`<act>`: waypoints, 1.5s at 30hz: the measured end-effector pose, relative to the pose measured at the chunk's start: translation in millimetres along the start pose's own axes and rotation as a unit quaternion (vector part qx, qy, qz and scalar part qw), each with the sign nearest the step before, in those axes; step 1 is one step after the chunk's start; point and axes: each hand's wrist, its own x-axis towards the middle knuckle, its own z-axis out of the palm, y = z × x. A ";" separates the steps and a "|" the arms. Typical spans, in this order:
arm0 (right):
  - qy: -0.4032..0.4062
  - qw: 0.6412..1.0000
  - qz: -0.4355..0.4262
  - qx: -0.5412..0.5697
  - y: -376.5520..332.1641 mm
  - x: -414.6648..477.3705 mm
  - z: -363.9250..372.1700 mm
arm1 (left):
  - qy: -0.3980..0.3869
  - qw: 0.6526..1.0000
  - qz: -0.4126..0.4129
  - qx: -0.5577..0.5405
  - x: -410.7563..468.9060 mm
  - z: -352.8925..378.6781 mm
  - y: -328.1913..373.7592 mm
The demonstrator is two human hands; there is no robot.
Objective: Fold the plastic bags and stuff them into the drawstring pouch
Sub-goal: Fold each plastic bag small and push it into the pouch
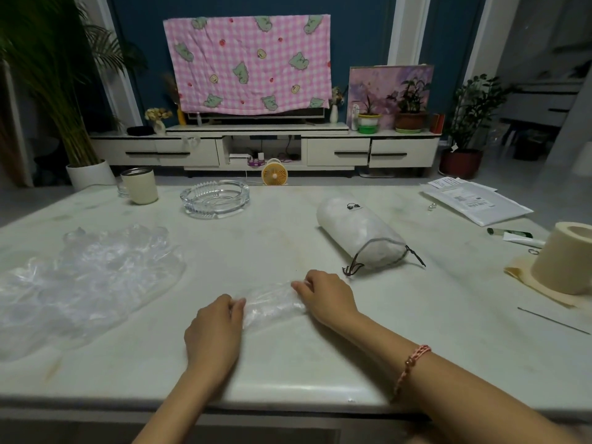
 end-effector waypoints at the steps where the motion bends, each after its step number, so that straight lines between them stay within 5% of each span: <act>1: 0.011 0.999 -0.014 -0.027 -1.0 -1.4 1.2 | -0.006 1.000 -0.011 0.028 3.0 0.0 1.8; 8: 0.096 0.978 -0.051 -0.179 12.0 1.2 1.2 | -0.037 0.978 0.004 0.205 14.2 4.1 2.3; 11: 0.080 0.966 -0.078 -0.234 12.1 2.2 -2.9 | -0.060 0.994 0.002 0.091 17.7 -2.8 -5.6; 14: -0.048 0.997 -0.057 -0.034 -6.3 7.1 -24.0 | -0.094 0.978 -0.027 -0.185 20.8 -22.5 -10.8; 17: -0.225 0.945 -0.062 0.228 -36.8 2.7 -51.2 | -0.209 0.938 -0.020 -0.275 21.4 -49.7 -5.3; 19: -0.355 0.901 -0.077 0.237 -52.8 -6.3 -57.3 | -0.277 0.924 0.008 -0.265 18.4 -69.2 2.1; 22: -0.431 0.874 -0.106 0.196 -66.2 -20.0 -52.2 | -0.346 0.904 0.047 -0.247 11.3 -87.7 15.3; 25: -0.425 0.866 -0.097 0.243 -66.8 -29.3 -51.8 | -0.319 0.923 0.044 -0.209 10.8 -99.5 23.8; 28: -0.390 0.876 -0.079 0.273 -60.8 -36.1 -61.9 | -0.141 0.967 0.010 -0.212 19.0 -108.8 23.5; 30: -0.345 0.881 -0.068 0.317 -54.8 -37.4 -63.1 | -0.077 0.946 -0.044 -0.312 19.6 -110.9 26.0; 34: -0.262 0.862 -0.008 0.435 -46.9 -38.8 -65.1 | -0.260 0.887 -0.089 -0.371 -5.6 -92.8 49.1; 39: -0.243 0.839 0.011 0.487 -38.0 -40.8 -73.0 | -0.199 0.892 -0.103 -0.393 -15.1 -73.8 70.5; 45: -0.210 0.831 0.024 0.515 -28.0 -40.3 -80.7 | -0.229 0.882 -0.107 -0.397 -19.2 -71.8 84.0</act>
